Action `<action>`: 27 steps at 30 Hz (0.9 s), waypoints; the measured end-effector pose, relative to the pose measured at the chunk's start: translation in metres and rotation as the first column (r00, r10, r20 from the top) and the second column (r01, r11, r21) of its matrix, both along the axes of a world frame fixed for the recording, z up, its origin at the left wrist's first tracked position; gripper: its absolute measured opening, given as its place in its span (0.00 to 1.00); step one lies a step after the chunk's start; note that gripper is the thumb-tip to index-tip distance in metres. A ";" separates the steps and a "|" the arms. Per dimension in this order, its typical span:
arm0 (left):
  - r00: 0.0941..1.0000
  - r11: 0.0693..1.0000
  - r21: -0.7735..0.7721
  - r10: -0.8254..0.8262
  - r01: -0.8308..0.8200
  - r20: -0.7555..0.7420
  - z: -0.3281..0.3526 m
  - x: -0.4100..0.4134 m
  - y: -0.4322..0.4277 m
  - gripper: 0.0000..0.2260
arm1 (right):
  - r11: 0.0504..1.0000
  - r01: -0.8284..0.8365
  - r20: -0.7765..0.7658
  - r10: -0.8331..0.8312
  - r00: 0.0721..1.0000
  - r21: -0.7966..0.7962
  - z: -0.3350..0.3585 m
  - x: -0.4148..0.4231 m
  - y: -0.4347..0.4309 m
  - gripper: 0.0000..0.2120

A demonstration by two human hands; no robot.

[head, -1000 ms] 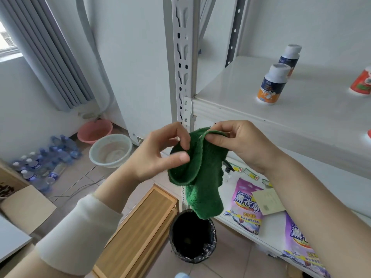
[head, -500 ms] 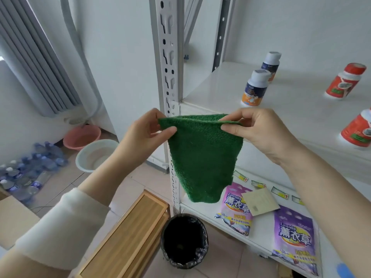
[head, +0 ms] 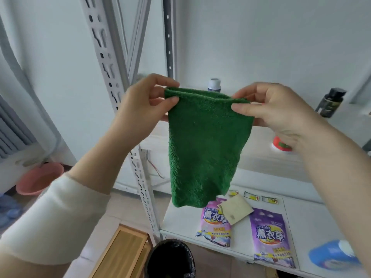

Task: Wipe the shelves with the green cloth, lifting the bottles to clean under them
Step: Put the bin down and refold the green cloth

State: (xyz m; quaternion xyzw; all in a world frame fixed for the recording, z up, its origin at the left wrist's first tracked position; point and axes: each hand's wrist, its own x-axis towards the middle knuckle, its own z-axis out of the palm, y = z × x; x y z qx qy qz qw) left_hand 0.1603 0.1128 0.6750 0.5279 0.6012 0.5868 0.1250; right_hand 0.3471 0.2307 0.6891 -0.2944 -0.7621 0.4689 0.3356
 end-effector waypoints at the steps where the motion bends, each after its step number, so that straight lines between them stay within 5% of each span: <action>1: 1.000 1.000 0.004 0.000 0.000 -0.004 0.011 0.003 0.014 0.08 | 0.999 0.041 -0.009 -0.041 0.999 0.032 0.011 0.003 0.009 0.09; 11: 0.984 0.992 0.127 0.001 0.023 -0.180 0.070 0.036 0.085 0.11 | 0.945 0.232 -0.187 -0.191 0.964 0.231 0.060 0.040 0.071 0.10; 18: 0.928 0.966 -0.255 -0.063 -0.035 -0.366 -0.006 0.042 0.093 0.14 | 0.961 0.068 0.309 -0.153 0.939 0.269 -0.013 0.055 0.086 0.07; 22: 0.914 0.947 -0.293 -0.003 -0.127 -0.406 -0.016 0.038 0.134 0.07 | 0.933 0.061 0.425 -0.218 0.879 0.354 -0.017 0.035 0.119 0.08; 27: 0.813 0.920 -0.363 -0.098 -0.145 -0.574 -0.013 0.022 0.180 0.12 | 0.848 0.035 0.566 -0.383 0.730 0.529 -0.018 -0.004 0.139 0.21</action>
